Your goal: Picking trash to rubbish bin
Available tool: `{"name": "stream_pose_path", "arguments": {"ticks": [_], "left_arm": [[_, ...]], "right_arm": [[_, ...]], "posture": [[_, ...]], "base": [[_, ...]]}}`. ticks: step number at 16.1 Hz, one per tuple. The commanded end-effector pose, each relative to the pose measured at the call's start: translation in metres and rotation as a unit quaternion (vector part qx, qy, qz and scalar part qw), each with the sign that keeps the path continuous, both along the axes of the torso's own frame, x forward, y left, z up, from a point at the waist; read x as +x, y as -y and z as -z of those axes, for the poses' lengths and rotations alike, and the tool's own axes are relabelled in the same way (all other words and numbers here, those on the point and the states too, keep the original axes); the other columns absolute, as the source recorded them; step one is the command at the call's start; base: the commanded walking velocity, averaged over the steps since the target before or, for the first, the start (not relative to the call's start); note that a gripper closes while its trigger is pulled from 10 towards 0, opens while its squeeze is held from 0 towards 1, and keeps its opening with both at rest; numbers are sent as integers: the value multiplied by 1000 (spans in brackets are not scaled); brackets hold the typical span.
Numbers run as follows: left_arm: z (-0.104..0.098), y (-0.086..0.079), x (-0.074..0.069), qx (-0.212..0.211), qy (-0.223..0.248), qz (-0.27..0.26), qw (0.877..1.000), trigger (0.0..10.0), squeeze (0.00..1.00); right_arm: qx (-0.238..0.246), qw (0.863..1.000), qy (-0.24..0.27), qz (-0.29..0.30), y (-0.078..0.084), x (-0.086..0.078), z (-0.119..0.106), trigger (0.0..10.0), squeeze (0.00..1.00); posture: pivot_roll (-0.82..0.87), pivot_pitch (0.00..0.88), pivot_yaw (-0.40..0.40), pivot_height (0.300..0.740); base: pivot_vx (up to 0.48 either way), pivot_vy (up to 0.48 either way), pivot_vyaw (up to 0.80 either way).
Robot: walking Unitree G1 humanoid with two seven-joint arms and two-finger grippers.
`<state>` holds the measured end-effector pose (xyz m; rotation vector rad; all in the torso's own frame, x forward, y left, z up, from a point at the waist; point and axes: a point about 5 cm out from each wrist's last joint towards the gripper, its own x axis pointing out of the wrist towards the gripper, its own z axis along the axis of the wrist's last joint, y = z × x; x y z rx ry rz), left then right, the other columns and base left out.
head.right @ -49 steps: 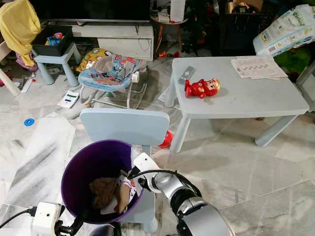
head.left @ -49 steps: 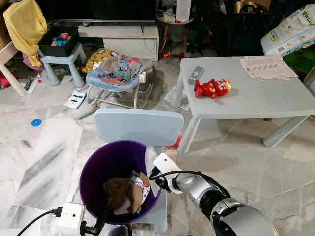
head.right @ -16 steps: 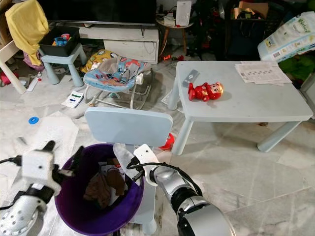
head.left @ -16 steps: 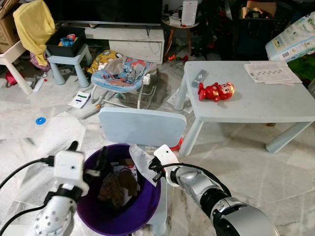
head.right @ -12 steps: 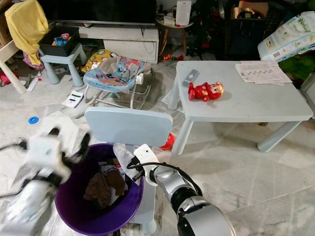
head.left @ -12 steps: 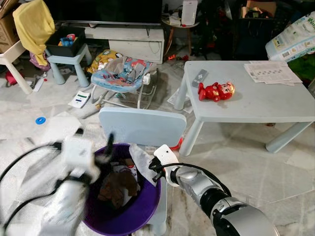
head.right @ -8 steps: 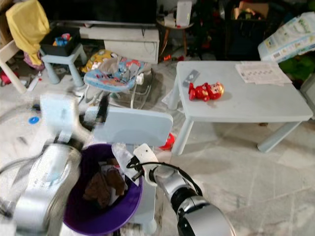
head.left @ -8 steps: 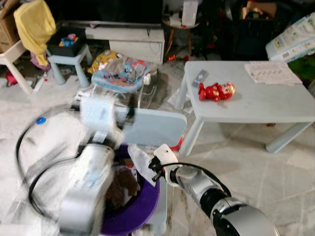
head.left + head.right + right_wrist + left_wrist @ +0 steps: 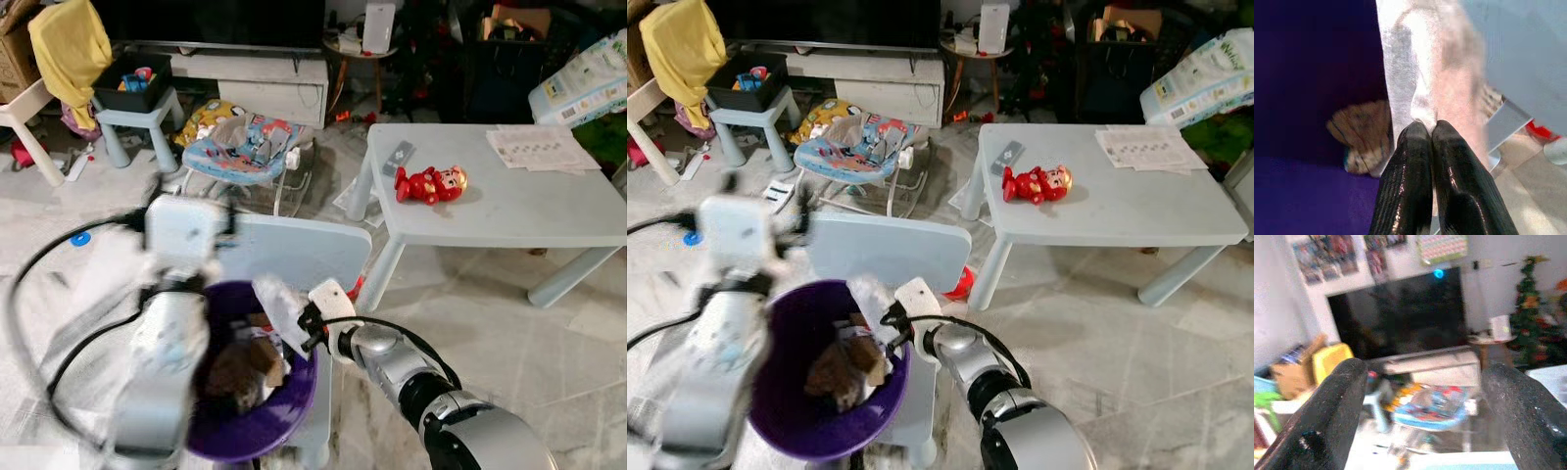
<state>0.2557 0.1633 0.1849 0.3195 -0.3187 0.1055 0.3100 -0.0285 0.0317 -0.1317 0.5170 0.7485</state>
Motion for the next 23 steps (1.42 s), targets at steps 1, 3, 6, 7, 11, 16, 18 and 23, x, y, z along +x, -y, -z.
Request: {"name": "stream_pose_path", "arguments": {"ticks": [1, 3, 6, 7, 11, 16, 18, 23], "left_arm": [[25, -13, -7, 14, -25, -9, 1000, 10000, 0], [37, -24, -13, 9, -42, -13, 999, 10000, 0], [29, -30, -25, -8, -34, -6, 999, 10000, 0], [28, -32, -26, -8, -29, -2, 1000, 10000, 0], [27, -35, -21, -10, -32, 1, 999, 10000, 0], [21, -30, -19, -26, -31, 12, 999, 10000, 0], [19, -27, -16, -29, -29, 19, 999, 10000, 0], [17, -16, -11, -40, -32, 35, 998, 10000, 0]], "right_arm": [[29, 999, 39, -3, -12, 11, -20, 8667, 0], [27, 999, 42, 0, -8, 12, -21, 8078, 0], [27, 999, 42, 2, -6, 12, -19, 8431, 0], [26, 999, 40, 3, -6, 11, -18, 7922, 0], [20, 999, 30, -6, -10, 8, -15, 10000, 0], [-3, 1000, 22, -11, -9, 5, -10, 10000, 0], [-22, 999, 19, -16, -9, 3, -7, 10000, 0], [-39, 999, 9, -30, -13, -2, -1, 10000, 1000]], "posture": [[166, 46, -115, 740], [168, 38, -117, 740], [178, 38, -115, 740], [179, 38, -114, 740], [174, 43, -111, 740], [175, 53, -112, 740], [173, 54, -112, 740], [167, 63, -108, 740]], "base": [[0, 0, 0], [0, 0, 0], [0, 0, 0], [0, 0, 0], [0, 0, 0], [0, 0, 0], [0, 0, 0], [0, 0, 0]]}}
